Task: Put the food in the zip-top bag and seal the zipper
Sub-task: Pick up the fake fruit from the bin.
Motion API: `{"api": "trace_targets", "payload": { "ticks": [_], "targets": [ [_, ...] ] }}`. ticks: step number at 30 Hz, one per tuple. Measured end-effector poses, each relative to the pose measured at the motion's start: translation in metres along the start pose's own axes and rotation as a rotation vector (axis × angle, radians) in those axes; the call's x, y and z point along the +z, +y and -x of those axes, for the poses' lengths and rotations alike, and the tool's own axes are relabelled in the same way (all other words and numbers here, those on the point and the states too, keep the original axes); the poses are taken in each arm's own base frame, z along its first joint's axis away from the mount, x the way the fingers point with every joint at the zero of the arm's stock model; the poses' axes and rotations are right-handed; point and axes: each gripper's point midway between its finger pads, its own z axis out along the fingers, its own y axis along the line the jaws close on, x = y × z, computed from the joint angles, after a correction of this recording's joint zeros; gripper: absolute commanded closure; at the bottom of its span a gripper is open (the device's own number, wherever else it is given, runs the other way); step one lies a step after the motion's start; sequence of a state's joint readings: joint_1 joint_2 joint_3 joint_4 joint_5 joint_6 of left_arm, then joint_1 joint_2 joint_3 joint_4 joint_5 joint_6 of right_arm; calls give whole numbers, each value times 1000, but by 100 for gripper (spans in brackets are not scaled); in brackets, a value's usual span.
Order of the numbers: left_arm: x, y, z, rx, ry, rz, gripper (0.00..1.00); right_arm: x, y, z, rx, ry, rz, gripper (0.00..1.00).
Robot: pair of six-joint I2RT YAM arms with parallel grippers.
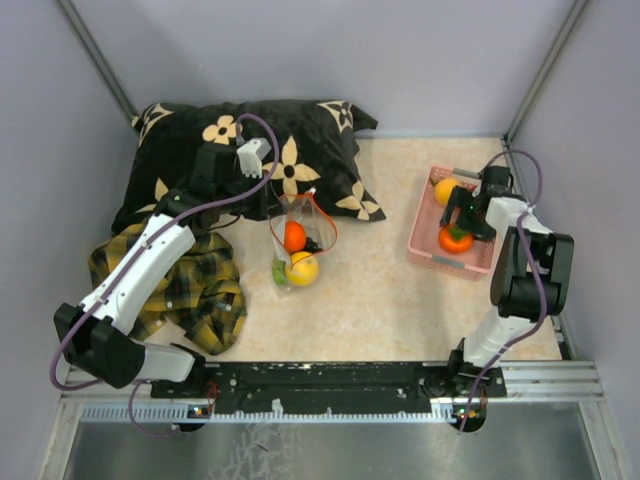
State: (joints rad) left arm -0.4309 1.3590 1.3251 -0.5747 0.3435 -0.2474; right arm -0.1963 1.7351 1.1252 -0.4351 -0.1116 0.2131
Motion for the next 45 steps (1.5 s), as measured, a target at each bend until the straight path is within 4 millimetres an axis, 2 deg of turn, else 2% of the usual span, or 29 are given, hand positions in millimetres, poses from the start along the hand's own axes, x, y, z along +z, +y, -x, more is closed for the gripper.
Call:
{"api": "trace_targets", "payload": {
  "ticks": [9,12,19,31,45],
  "targets": [
    [0,-1,0,0,1,-4,100,-24,6,1,-24,-23,-21,7],
    [0,-1,0,-2,2,-8,100,-23,8,-3,-31,-12,-23,7],
    [0,-3,0,-3,1,-15,100,-20,4,-28,-38,43,-71,7],
    [1,-3,0,-5,-3,-19,100,-20,13,-43,-81,84,-85,7],
    [1,-3,0,-8,-2,-19,100,-55,12,-39,-94,40,-120,6]
  ]
}}
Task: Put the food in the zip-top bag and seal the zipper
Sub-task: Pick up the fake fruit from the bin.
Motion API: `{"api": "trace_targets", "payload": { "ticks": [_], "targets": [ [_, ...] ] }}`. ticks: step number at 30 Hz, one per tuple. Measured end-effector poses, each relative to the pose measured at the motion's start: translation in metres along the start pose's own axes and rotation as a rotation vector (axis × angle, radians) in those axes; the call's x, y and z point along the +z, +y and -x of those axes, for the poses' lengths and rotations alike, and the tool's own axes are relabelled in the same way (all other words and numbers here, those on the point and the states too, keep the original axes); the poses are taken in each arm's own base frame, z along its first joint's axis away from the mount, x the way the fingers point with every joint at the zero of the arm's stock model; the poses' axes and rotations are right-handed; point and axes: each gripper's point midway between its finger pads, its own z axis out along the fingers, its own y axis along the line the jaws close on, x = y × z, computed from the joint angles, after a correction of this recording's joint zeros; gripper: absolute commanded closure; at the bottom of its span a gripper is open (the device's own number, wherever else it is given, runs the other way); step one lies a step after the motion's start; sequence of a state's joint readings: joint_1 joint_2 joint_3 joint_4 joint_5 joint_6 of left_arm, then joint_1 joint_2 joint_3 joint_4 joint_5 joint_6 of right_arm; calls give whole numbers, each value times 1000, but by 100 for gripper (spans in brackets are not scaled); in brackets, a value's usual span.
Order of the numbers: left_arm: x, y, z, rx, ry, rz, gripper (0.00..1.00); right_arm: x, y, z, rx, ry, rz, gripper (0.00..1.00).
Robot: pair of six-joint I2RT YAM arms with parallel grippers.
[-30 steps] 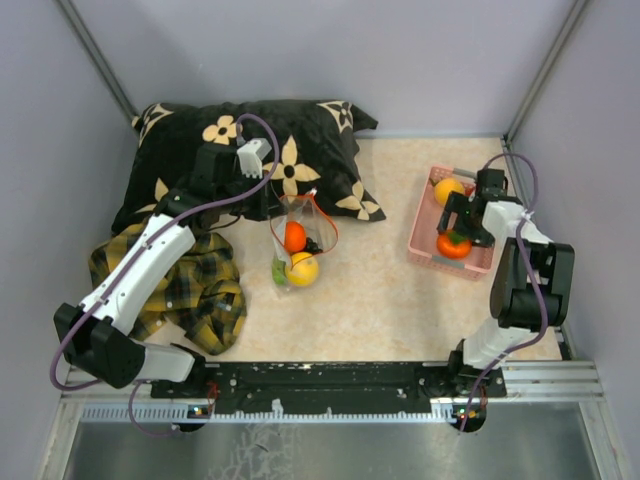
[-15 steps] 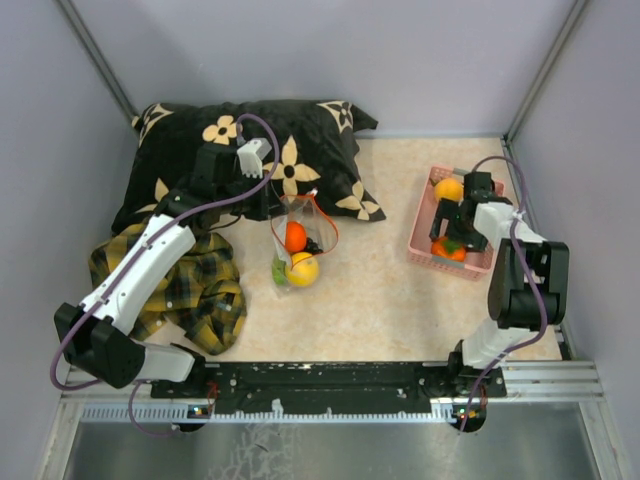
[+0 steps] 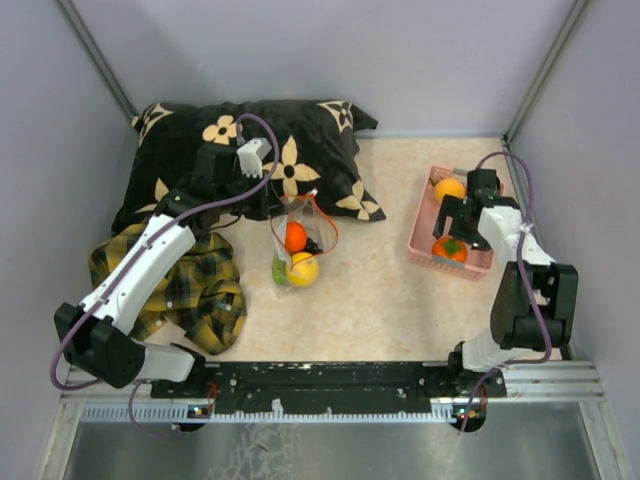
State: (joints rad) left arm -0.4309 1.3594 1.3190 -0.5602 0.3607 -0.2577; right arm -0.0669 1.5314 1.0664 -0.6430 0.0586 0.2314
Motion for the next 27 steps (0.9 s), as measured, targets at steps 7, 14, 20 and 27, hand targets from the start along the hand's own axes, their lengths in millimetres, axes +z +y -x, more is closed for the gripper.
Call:
{"api": "trace_targets", "payload": {
  "ticks": [7,14,20,27],
  "targets": [
    [0,0,0,0,1,-2,100,-11,-11,-5,94,-55,32,7],
    [0,-1,0,0,2,-7,100,-5,-28,-24,209,-51,47,9],
    [0,-1,0,0,2,-8,100,2,-17,-23,223,-57,107,9],
    [0,-1,0,0,2,-9,100,16,-9,-22,229,-44,152,14]
  ]
}}
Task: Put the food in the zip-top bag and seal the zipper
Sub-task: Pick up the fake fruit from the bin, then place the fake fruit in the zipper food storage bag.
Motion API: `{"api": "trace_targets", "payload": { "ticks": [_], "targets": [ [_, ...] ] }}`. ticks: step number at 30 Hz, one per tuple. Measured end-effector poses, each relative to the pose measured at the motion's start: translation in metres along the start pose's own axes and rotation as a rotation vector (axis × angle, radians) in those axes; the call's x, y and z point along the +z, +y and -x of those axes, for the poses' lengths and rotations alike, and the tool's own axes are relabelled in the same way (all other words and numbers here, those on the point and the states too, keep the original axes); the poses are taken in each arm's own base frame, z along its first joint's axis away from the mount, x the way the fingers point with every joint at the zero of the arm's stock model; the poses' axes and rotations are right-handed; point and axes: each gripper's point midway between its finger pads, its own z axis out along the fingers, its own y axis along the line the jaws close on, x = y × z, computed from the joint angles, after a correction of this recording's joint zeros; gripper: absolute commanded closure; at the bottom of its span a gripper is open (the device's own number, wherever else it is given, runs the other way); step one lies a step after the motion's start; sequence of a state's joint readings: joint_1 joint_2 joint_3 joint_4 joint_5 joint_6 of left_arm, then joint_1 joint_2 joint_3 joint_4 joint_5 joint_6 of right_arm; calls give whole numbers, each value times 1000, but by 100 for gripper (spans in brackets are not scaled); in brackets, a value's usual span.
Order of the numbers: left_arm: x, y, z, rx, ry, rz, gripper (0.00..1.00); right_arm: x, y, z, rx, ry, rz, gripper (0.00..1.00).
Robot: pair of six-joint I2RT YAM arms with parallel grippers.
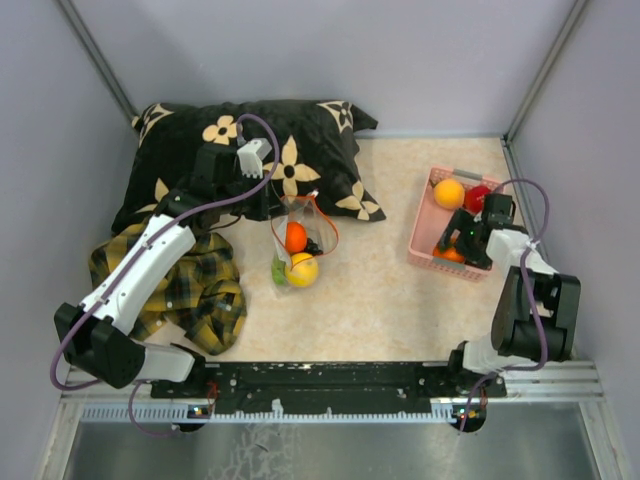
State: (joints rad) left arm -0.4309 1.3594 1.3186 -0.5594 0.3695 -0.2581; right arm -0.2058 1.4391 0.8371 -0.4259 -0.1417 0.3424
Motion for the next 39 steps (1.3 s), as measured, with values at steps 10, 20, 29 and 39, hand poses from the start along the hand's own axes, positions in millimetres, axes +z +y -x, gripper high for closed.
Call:
{"api": "trace_targets", "payload": {
  "ticks": [10,20,29,39],
  "targets": [
    [0,0,0,0,1,-2,100,12,1,-7,2,25,24,39],
    [0,0,0,-1,1,-2,100,4,10,-6,-56,15,3,59],
    [0,0,-1,0,1,-3,100,-36,49,24,-206,-95,15,67],
    [1,-1,-1,-1,4,-9,100,-100,137,36,-427,-223,139,67]
  ]
}}
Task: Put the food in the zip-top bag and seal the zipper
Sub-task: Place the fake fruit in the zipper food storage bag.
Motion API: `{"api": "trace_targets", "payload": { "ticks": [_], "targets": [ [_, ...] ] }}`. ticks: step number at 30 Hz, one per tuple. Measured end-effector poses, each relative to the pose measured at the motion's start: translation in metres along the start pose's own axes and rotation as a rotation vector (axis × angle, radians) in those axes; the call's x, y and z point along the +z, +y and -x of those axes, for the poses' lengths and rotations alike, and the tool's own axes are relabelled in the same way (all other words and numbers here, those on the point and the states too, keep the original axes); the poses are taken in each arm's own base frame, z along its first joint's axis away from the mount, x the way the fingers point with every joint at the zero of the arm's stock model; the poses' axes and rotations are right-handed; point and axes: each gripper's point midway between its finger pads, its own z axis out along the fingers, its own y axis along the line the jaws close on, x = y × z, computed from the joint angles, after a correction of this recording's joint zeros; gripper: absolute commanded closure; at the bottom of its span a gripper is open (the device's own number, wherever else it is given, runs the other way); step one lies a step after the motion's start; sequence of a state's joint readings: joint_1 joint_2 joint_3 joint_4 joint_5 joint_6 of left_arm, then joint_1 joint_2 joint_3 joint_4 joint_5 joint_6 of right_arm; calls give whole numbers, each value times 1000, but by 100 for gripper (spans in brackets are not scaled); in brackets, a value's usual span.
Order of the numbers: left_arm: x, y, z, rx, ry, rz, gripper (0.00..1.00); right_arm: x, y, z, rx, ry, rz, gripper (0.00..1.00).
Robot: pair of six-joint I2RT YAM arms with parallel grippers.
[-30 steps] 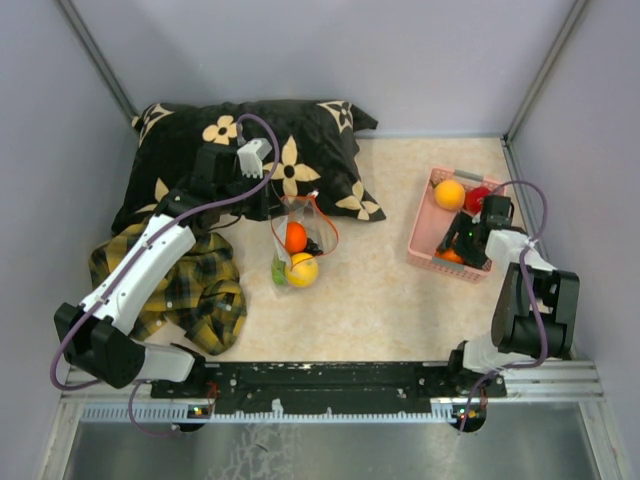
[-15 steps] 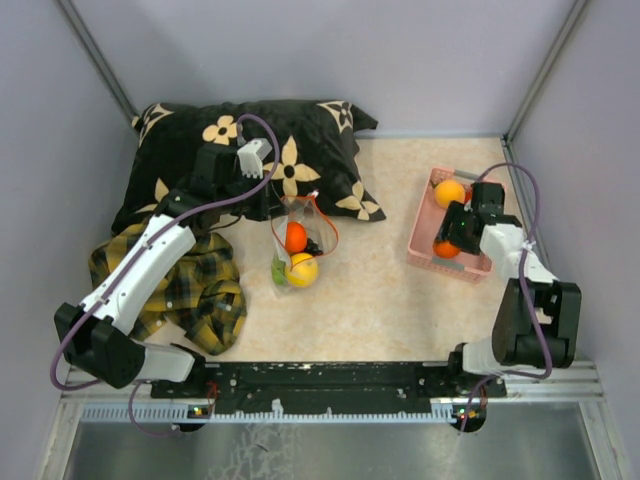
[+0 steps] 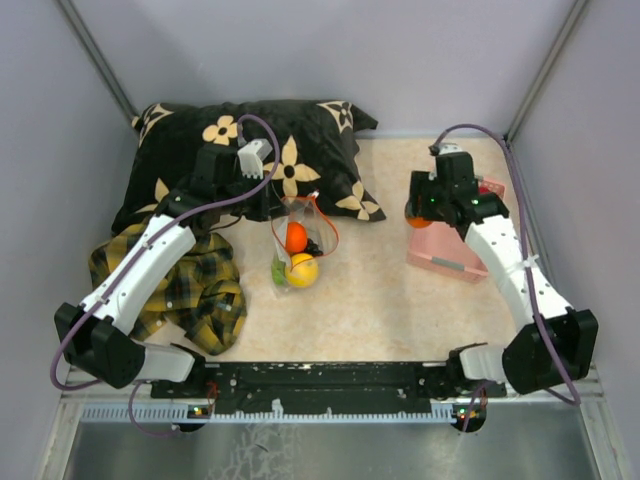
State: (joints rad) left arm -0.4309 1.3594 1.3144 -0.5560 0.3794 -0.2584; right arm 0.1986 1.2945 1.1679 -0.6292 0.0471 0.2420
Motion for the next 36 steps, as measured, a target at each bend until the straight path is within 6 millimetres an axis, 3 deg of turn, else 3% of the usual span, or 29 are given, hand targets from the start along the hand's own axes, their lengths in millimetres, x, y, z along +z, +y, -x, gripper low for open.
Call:
{"api": "trace_targets", "payload": {
  "ticks": [12,20,29,33,36],
  "targets": [
    [0,-1,0,0,1,-6,100,-62,132,21,-244,-116,252,67],
    [0,-1,0,0,1,-7,100,-90,179,19,-336,-169,366,67],
    [0,-1,0,0,1,-8,100,-101,242,-7,-485,-182,505,64],
    [0,-1,0,0,1,-8,100,-90,265,-25,-556,-148,518,60],
    [0,-1,0,0,1,-9,100,-76,273,-40,-601,-110,502,51]
  ]
}}
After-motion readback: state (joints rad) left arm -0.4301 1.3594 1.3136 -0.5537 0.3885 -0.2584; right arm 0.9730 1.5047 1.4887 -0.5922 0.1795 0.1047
